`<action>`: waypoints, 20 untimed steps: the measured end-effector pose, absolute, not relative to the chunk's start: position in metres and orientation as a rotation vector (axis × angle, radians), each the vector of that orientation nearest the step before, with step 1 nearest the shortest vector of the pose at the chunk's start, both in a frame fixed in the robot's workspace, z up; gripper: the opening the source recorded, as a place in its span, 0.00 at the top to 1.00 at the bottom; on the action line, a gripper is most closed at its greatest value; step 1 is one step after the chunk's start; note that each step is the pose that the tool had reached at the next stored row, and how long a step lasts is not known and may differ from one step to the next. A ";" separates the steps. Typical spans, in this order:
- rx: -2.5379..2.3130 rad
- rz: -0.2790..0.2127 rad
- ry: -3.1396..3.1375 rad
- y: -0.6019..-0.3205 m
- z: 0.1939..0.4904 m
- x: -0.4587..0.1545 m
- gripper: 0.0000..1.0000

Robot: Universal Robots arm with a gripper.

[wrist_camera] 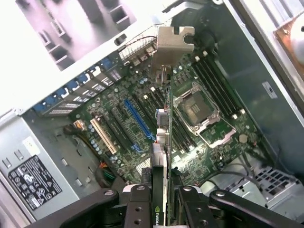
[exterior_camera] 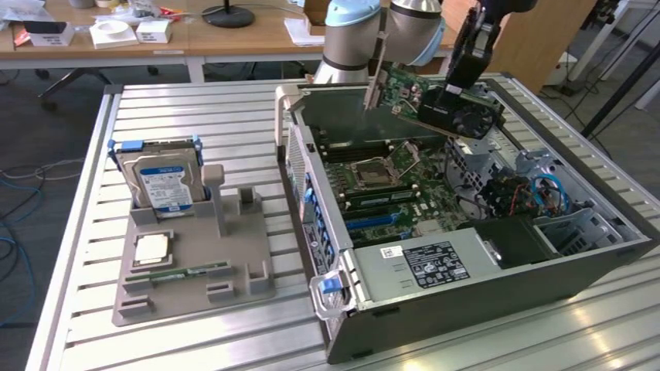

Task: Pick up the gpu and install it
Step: 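Insert the gpu into the slot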

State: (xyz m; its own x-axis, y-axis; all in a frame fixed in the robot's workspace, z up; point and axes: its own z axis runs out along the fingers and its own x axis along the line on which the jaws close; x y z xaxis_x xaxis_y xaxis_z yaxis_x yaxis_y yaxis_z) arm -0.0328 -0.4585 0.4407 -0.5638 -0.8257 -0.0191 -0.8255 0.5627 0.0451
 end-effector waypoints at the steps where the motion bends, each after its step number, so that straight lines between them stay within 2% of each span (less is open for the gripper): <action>1: 1.492 -0.076 -2.758 -0.458 0.441 -0.033 0.74; 20: 1.922 -0.074 -2.468 -0.458 0.438 -0.033 0.74</action>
State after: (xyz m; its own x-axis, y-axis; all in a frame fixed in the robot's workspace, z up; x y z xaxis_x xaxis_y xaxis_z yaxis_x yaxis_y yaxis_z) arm -0.0328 -0.4585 0.4384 -0.2455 -0.9692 -0.0190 -0.9686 0.2445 0.0450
